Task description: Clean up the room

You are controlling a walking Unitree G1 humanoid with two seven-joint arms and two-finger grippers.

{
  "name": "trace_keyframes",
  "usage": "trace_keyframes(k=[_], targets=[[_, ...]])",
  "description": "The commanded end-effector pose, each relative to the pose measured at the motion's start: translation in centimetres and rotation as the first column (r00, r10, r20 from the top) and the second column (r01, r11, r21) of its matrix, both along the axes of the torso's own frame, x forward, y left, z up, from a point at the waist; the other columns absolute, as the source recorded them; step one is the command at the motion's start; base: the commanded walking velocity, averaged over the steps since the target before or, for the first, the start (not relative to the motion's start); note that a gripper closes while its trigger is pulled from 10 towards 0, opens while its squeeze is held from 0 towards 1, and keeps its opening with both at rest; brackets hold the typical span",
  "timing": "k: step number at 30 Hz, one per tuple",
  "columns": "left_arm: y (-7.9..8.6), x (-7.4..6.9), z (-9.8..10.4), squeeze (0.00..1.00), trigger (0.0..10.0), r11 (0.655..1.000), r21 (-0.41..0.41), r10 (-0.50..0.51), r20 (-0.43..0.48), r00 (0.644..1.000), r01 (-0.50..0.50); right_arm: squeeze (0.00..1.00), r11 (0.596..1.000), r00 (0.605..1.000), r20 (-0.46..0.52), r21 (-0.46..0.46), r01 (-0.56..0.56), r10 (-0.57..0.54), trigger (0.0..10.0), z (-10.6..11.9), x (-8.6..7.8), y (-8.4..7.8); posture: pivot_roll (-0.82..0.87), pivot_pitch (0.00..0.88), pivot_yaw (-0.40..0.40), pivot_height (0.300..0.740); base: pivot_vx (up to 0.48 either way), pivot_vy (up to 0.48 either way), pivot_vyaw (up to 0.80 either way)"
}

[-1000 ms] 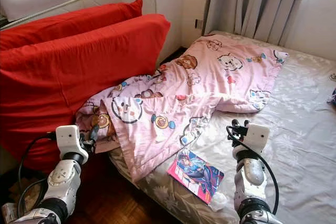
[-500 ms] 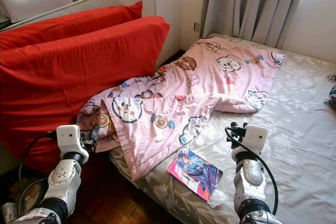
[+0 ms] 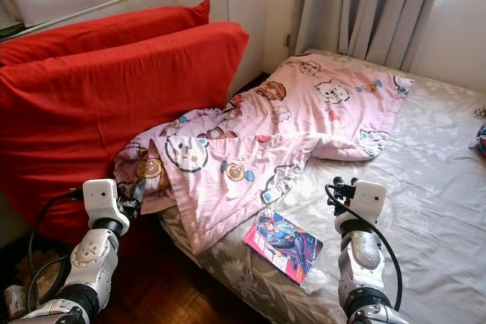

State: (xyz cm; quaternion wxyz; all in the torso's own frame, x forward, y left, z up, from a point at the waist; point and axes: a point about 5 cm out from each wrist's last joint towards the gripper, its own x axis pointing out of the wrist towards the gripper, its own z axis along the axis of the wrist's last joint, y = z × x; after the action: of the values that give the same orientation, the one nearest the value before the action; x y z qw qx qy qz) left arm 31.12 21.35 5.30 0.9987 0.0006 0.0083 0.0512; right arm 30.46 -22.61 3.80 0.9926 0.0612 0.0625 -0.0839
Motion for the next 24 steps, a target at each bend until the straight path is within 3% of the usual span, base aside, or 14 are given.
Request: trace_keyframes(k=[1, 24], targets=[[0.07, 0.06, -0.12, 0.00, 10.0, 1.000, -0.006, -0.002, -0.017, 1.000, 0.002, 0.00, 1.000, 1.000, 0.014, 0.004, -0.004, 0.004, 10.0, 0.29, 0.26, 0.11, 0.01, 0.000, -0.003, 0.667, 0.000, 0.000, 0.00], [-0.04, 0.12, -0.26, 0.00, 10.0, 0.999, -0.033, -0.016, -0.030, 0.999, 0.015, 0.00, 0.999, 0.999, 0.013, 0.019, -0.031, 0.031, 10.0, 0.22, 0.41, 0.81, 0.01, 0.000, -0.003, 0.667, 0.000, 0.000, 0.00]])
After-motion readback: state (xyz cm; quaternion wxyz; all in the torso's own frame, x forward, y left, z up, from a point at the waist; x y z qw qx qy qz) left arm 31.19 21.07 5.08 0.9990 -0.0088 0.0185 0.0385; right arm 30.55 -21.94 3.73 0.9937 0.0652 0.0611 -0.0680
